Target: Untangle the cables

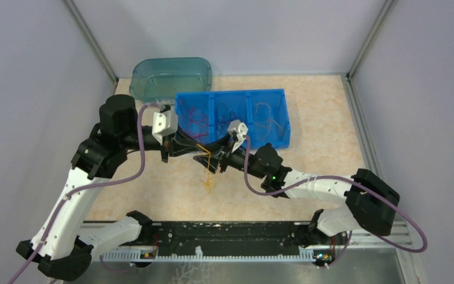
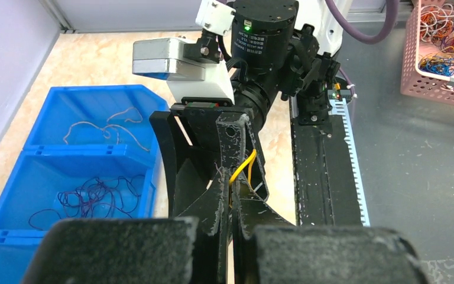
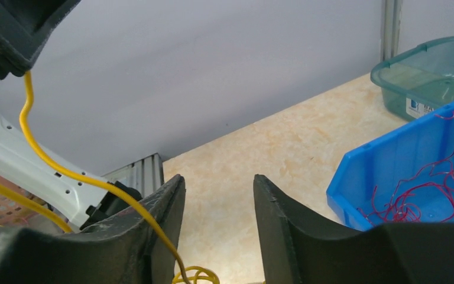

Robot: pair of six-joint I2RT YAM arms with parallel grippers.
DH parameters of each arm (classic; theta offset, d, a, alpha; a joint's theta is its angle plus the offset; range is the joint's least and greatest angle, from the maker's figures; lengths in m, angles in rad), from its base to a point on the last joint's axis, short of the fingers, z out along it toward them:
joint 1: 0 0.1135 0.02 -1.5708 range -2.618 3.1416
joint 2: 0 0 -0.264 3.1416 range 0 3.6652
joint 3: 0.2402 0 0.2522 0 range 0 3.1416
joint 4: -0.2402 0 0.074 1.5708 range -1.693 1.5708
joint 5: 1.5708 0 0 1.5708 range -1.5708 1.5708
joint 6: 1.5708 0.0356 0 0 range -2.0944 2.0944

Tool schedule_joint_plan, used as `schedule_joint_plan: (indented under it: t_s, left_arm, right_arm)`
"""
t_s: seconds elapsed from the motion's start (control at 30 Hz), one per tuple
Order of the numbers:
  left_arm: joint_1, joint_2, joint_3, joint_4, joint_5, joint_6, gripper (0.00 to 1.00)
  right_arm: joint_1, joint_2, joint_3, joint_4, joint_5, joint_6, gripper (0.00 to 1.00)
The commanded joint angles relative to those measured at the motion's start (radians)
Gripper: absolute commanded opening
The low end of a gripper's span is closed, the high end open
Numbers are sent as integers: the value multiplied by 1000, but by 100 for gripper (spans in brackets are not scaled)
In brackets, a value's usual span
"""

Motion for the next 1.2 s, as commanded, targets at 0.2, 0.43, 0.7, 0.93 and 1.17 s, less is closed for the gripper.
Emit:
schedule_joint_plan:
  t_s: [0.2, 0.43, 0.7, 0.93, 1.17]
  left_arm:
    - [-6, 7, 150, -89, -31, 100, 0]
    - [-6, 5, 188, -111, -33, 92, 0]
    - [-6, 15, 206, -143, -62, 152, 0]
    - [-5, 26, 226, -144, -59, 156, 0]
    - [-5, 43, 279, -144, -54, 138, 0]
  right_arm:
    - [-6, -140, -162, 0, 200, -39, 64]
    - [-48, -300, -254, -83, 250, -67, 68]
    - [-56, -444, -285, -129, 106, -38, 77]
    - [-81, -446, -269, -179, 62, -14, 75]
    - [-78, -338, -275, -120, 14, 9, 73]
